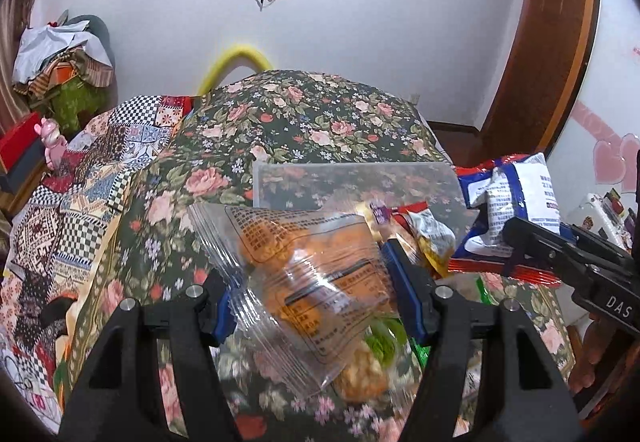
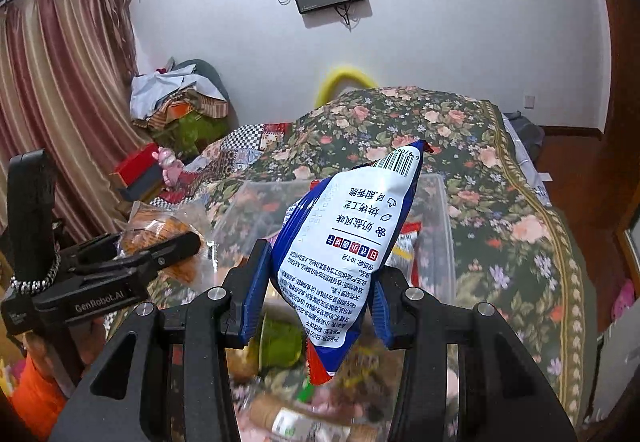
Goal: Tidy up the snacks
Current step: 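Drop the blue-and-white bag into the box with the right gripper while the left drops the fried-snack bag in, then grasp a puffed-snack pack with the left gripper while the right grasps a clear bag with green zipper, then place the puffed-snack pack in the box with the left gripper while the right drops the zipper bag in, then grasp the cylindrical biscuit roll from the bed with the right gripper, then grasp the green jelly cup with the left gripper while the right carries the biscuit roll to the box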
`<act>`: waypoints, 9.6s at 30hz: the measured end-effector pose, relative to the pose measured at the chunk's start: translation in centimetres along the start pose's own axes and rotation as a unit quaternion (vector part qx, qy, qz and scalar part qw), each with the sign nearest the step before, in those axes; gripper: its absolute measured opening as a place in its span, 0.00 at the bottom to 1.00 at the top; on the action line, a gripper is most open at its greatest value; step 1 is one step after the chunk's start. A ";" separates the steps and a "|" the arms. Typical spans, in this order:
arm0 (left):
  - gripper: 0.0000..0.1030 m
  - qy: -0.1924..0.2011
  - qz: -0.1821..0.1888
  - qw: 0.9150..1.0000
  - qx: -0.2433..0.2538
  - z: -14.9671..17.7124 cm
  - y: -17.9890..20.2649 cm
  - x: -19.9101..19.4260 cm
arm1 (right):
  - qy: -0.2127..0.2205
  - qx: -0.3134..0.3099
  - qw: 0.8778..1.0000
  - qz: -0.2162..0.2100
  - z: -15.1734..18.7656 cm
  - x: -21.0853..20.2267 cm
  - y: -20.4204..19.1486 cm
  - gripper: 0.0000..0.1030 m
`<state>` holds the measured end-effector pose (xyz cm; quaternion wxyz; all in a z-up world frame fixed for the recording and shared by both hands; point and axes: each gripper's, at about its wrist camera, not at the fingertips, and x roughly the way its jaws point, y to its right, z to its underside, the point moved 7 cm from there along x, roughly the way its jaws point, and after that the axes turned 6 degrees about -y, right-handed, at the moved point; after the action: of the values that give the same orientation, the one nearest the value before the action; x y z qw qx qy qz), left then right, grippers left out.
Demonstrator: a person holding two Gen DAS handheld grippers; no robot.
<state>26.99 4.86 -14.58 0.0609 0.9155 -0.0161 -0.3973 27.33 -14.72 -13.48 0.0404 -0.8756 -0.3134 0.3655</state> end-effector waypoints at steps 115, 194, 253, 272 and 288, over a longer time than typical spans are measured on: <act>0.34 -0.075 0.022 0.997 -0.001 7.7 0.6 1.4 | -0.071 0.047 0.996 0.002 7.8 -0.3 3.1 0.42; 0.66 -0.087 0.005 0.996 0.023 10.6 0.4 -0.4 | -0.152 -0.075 0.985 0.025 11.9 1.0 -0.9 0.81; 0.53 -0.124 0.002 0.992 0.021 10.5 5.6 9.4 | -0.124 0.075 0.989 0.006 13.6 1.2 5.0 0.32; 0.41 -0.046 0.030 0.998 0.020 6.6 5.2 1.8 | -0.016 0.054 0.998 -0.005 6.0 -2.2 3.0 0.32; 0.41 -0.003 -0.001 1.000 0.024 -0.5 4.8 3.8 | 0.012 0.051 0.998 0.038 -0.5 2.3 5.2 0.32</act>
<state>30.02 -0.17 -16.41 0.0389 0.9155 -0.0252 -0.3995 31.59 -17.45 -16.07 0.0753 -0.8881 -0.2600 0.3716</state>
